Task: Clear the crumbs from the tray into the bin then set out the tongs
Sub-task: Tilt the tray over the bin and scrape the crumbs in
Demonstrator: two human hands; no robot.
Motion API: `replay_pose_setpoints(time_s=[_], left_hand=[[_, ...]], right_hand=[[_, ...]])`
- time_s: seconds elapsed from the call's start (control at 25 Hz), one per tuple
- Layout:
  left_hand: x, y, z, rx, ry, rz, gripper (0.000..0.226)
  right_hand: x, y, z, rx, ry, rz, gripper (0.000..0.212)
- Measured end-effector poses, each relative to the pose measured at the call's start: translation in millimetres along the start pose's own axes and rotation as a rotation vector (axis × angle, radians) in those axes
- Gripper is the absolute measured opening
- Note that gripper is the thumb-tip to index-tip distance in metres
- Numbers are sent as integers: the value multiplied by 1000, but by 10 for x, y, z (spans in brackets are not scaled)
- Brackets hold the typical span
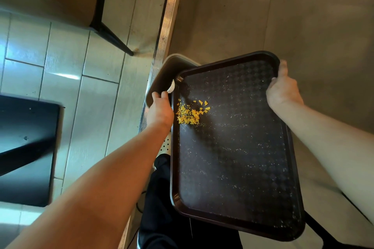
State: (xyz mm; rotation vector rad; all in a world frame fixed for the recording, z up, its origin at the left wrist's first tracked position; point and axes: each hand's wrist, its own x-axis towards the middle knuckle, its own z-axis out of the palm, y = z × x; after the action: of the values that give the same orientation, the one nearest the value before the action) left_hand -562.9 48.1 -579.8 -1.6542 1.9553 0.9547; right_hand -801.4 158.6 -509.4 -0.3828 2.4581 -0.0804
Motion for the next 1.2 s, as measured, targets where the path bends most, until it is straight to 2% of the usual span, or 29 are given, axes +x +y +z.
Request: replay_pose_setpoints(time_s=[0.2,0.48,0.72,0.84,1.0,1.12,1.2], left_hand=[[12,58,10,-19,-85,78,62],[31,-186,-23,-177,-4,-24,57],[-588,-133,204,-288,-111,294,49],[-736,84,365,-347,-126,336,49],[-705,99,375,-399,-164,234,50],[-591,-107,297,-390,-114,-43,52],[-568,-169,242,-372,-86,-117,50]], right_hand=[[9,-8,10,-2,-1,5,56],[1,40,27,23,6,19,55],[-17,26,20,18,11,14,54],[-32,24,19,26,10,11,55],[-33,24,26,26,17,21,55],[-32,29,33,22,19,29,55],[-33,20,34,27,23,30,55]])
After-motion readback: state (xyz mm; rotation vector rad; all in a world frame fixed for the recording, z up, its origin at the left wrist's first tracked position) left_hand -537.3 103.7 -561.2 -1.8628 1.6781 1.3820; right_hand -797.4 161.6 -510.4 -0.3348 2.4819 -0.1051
